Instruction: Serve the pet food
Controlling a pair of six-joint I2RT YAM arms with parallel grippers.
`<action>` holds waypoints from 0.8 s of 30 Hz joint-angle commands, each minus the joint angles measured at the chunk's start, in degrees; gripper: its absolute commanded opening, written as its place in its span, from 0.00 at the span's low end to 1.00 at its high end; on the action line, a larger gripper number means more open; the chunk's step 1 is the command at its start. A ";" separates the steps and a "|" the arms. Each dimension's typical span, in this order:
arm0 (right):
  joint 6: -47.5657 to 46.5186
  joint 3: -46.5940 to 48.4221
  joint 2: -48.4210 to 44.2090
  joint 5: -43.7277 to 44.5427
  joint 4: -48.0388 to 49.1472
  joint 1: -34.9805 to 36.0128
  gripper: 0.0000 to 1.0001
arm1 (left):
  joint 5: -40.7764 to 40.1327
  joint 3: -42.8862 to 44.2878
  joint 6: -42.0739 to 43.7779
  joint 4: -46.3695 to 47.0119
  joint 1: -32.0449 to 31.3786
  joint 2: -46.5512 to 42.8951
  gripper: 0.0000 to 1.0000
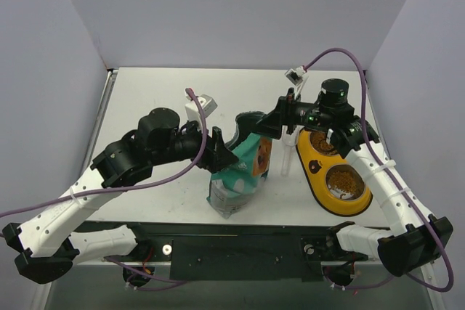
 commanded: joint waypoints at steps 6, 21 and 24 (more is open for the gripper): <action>-1.30 -0.82 -2.46 -2.34 1.77 -0.45 0.76 | 1.90 -6.47 -2.57 7.52 -0.57 -4.33 0.67; -15.71 2.27 -5.27 4.53 -12.92 -5.63 0.74 | -8.47 0.73 2.17 1.37 -0.48 -3.18 0.06; -13.44 -2.47 -6.76 0.92 -5.65 -4.85 0.75 | -9.27 4.06 4.10 -0.91 -0.39 -2.31 0.00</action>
